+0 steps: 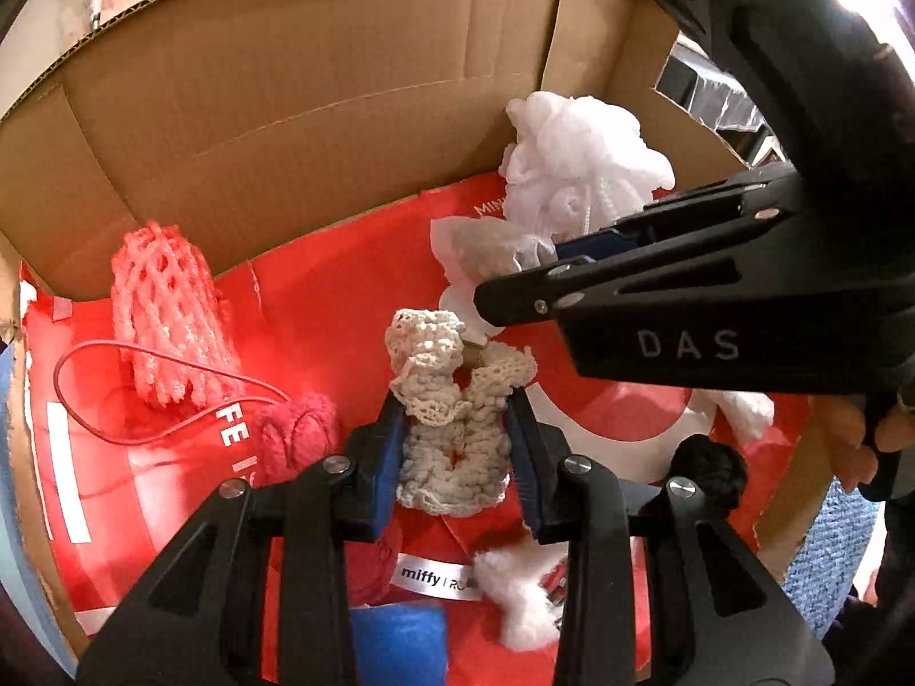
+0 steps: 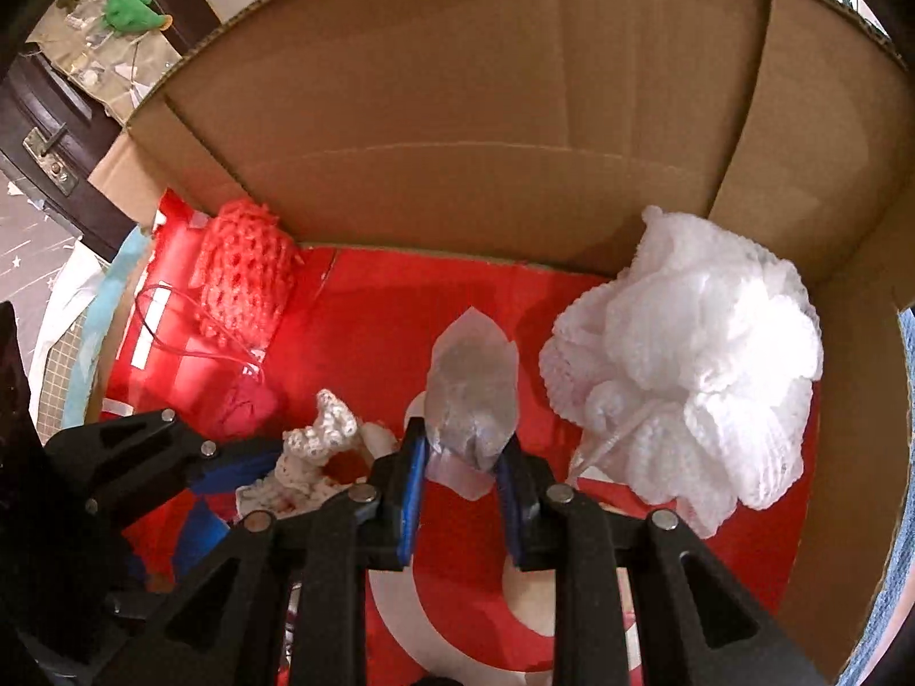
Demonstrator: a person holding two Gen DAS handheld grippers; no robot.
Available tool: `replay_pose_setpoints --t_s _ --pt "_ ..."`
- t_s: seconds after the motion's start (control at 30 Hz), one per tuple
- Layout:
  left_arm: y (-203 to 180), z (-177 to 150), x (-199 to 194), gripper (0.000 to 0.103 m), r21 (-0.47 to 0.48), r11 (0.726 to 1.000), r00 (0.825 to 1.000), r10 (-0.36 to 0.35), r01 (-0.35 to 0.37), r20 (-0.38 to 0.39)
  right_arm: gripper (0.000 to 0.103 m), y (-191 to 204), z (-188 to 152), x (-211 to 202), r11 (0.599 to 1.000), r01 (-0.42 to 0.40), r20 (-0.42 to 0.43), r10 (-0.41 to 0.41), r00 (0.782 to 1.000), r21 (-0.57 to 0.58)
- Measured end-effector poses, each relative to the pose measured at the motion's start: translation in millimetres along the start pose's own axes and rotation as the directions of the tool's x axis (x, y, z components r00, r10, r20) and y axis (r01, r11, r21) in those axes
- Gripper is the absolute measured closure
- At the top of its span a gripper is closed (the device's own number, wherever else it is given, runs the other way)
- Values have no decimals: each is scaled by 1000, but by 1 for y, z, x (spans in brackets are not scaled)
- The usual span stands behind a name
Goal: Organize soft objects
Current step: 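Open the left tool on the scrunchie while the right tool releases the tissue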
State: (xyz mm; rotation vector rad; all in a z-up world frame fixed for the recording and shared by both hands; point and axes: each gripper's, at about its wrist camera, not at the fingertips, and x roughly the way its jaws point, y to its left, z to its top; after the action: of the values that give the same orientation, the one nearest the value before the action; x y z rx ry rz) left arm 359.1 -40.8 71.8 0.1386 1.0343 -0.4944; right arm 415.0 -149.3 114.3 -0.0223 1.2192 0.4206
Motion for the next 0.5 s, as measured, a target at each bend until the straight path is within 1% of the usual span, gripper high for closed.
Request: replay_pose_setpoints --t_s 0.1,0.23,0.4,0.5 --pt "3 7 3 71 -8 1000 1000 3 -3 0 77 1 8 5 1000 -7 -9 7 1000 13" --pt "8 8 6 71 -2 1000 1000 8 -8 -20 77 -2 10 8 1000 -7 -15 7 1000 22" --pt "4 12 10 71 2 1000 1000 17 -17 -26 76 -4 11 9 1000 -5 -16 5 1000 28" --pt "-1 15 6 71 3 1000 1000 19 -19 -25 74 -7 9 8 999 -12 -17 13 1000 33"
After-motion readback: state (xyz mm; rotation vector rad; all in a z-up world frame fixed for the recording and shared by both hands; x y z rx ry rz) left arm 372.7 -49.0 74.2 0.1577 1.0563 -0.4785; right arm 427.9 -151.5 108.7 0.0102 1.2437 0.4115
